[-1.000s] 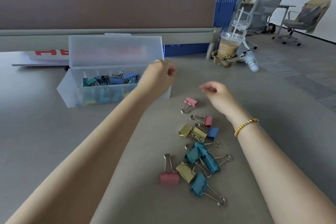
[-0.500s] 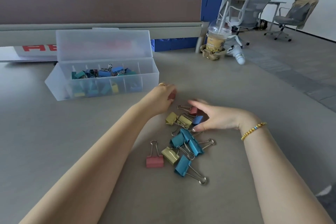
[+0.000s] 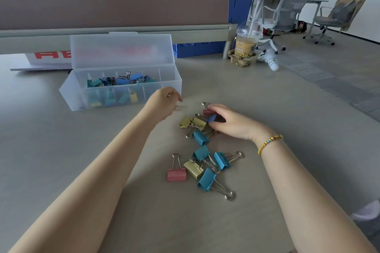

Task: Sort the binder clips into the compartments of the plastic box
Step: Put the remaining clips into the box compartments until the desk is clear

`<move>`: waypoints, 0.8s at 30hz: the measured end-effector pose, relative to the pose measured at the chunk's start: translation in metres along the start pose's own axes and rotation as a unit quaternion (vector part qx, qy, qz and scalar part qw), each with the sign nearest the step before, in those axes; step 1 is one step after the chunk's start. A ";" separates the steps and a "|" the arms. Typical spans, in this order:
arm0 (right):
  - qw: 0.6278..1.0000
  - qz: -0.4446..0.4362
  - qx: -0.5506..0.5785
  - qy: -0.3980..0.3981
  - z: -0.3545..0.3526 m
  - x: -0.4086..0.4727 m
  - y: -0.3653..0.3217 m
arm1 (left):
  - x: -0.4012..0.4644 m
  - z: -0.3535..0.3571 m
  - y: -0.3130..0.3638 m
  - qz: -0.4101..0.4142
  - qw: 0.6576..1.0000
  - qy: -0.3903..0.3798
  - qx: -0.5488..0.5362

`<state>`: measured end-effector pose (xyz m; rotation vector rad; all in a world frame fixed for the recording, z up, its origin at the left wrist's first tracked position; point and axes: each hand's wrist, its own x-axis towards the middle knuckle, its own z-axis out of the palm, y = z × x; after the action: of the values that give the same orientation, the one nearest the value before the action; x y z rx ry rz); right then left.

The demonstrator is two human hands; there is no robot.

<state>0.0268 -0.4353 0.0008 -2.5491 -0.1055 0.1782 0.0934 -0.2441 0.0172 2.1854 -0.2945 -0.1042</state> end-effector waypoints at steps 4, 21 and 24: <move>0.999 0.003 -0.018 0.038 0.006 0.003 -0.004 | -0.015 -0.005 0.002 0.111 0.953 -0.131 0.249; 0.989 -0.008 -0.130 0.066 0.012 0.005 -0.024 | -0.010 -0.025 -0.010 0.048 0.952 -0.165 0.252; 0.987 -0.010 -0.146 0.070 0.010 0.004 -0.030 | -0.011 -0.031 -0.007 0.008 0.971 -0.172 0.164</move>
<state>0.0283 -0.4042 0.0085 -2.8418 -0.1111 -0.0277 0.0897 -0.2132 0.0297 2.4882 -0.5592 -0.4577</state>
